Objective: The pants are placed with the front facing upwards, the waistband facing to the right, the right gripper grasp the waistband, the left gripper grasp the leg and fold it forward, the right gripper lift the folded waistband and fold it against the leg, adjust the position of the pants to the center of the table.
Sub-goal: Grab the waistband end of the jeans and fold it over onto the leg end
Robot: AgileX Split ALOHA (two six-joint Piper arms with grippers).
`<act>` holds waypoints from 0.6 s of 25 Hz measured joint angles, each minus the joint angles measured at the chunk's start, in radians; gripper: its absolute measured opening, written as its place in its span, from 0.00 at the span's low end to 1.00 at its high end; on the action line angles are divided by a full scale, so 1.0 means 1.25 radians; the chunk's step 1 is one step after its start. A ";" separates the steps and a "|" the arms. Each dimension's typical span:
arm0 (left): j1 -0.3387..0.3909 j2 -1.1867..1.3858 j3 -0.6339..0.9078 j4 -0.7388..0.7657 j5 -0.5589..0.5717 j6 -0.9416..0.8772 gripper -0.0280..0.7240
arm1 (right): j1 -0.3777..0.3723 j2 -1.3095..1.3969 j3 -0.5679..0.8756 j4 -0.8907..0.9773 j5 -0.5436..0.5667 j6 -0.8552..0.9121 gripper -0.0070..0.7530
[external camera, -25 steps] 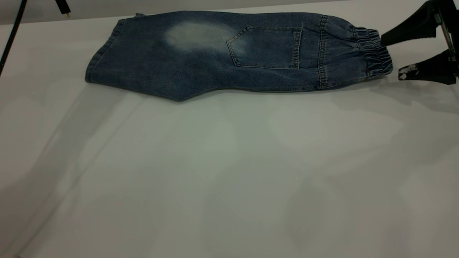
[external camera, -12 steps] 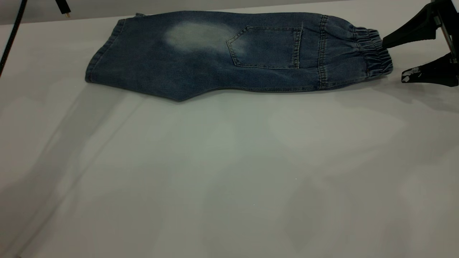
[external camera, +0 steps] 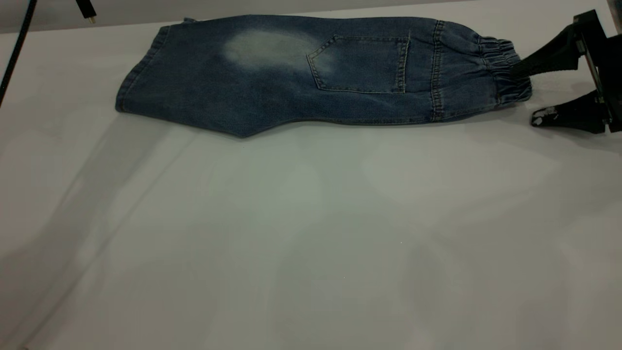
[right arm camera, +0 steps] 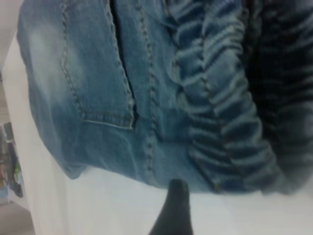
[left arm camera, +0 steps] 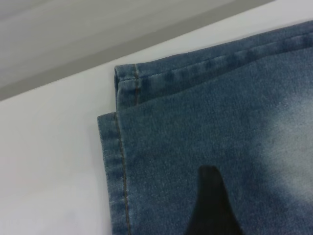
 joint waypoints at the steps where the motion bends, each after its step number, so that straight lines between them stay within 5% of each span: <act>1: 0.000 0.000 0.000 0.000 -0.002 0.000 0.62 | 0.000 0.001 -0.008 0.002 0.000 -0.001 0.78; 15: 0.000 0.000 0.000 0.000 -0.010 0.000 0.62 | 0.021 0.090 -0.140 0.019 0.069 0.042 0.78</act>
